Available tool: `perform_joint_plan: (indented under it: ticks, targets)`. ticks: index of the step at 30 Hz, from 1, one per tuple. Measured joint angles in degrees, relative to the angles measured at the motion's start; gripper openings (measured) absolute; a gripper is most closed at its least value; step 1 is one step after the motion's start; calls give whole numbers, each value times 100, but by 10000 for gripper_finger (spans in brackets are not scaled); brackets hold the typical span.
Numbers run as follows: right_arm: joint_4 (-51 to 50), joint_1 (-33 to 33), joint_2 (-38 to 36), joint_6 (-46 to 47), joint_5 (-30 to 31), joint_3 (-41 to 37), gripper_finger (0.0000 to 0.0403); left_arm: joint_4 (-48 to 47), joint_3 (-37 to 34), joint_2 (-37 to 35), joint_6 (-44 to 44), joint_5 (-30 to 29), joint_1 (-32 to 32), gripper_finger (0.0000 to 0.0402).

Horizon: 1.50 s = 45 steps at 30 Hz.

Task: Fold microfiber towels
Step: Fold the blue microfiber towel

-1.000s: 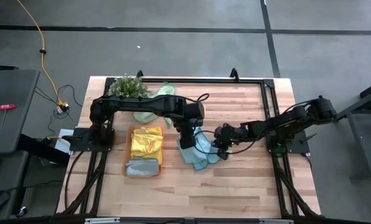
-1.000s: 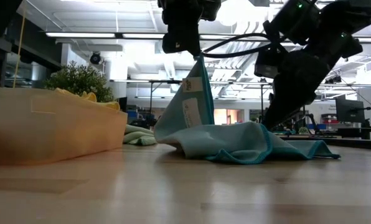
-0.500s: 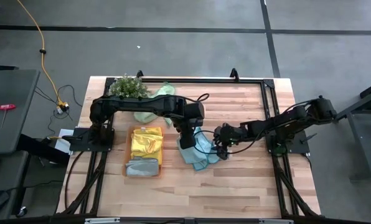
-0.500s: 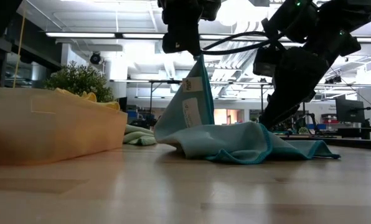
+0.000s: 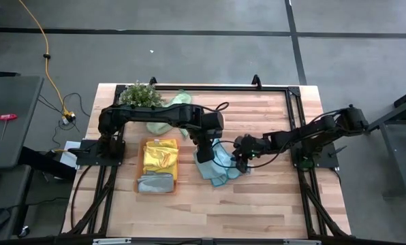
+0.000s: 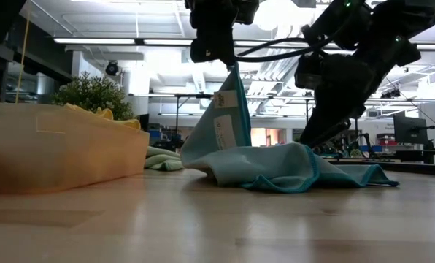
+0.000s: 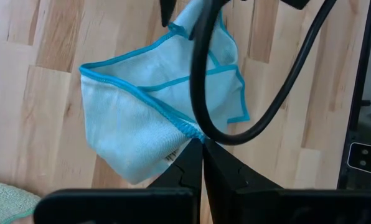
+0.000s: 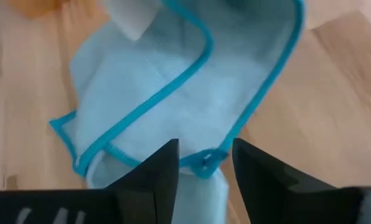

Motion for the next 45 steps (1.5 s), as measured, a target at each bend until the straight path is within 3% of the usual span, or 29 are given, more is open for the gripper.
perform_joint_plan:
  ticks: [22,36,45]
  targets:
    - [-54,-182,2,918,-476,0,136,36,0,0,0,-6,-2,0]
    - [-31,-181,2,1526,-403,0,65,42,0,0,0,-4,-2,0]
    - [-31,-181,4,1971,-245,-2,79,44,0,0,0,-4,-2,0]
